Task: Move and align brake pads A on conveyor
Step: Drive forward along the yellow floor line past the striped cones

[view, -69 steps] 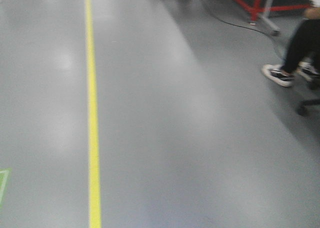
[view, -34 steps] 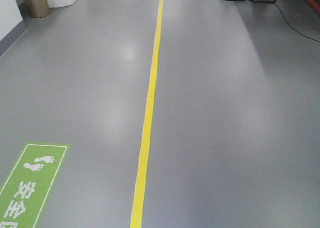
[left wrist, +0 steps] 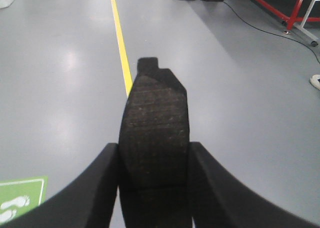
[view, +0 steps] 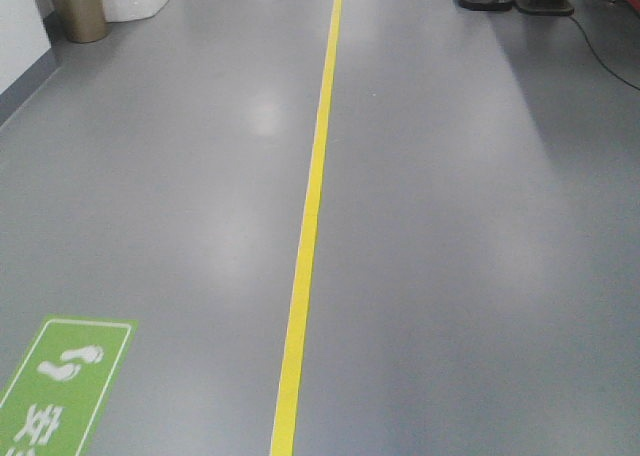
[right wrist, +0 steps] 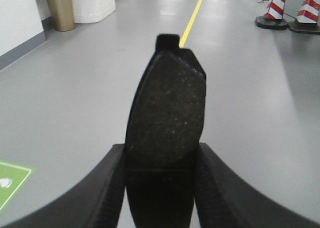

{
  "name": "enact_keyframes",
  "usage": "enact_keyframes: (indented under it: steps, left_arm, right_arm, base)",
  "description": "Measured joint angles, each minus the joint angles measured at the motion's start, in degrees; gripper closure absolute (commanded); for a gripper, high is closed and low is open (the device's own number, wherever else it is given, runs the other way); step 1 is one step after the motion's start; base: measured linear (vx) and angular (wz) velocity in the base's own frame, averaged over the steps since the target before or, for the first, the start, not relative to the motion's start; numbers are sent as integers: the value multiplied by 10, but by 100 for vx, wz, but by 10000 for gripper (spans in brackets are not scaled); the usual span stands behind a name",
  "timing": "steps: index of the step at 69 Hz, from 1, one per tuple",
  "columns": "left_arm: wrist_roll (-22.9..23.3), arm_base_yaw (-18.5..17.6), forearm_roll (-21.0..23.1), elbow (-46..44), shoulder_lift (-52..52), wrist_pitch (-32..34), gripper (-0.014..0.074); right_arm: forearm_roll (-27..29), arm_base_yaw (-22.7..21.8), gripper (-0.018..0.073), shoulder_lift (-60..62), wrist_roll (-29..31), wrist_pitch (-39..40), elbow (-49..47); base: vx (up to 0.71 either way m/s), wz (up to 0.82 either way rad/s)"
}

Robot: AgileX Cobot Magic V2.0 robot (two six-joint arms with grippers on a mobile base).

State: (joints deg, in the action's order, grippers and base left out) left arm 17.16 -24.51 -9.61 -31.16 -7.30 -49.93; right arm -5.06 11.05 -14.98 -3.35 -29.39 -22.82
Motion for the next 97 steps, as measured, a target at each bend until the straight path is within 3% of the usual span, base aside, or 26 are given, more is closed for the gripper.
enact_keyframes:
  steps: [49, 97]
  left_arm:
    - [0, 0, 0, 0, 0, 0, 602]
    - [0, 0, 1, 0, 0, 0, 602]
  right_arm:
    - [0, 0, 561, 0, 0, 0, 0]
    - [0, 0, 561, 0, 0, -2, 0]
  base:
    - [63, -18]
    - [78, 6]
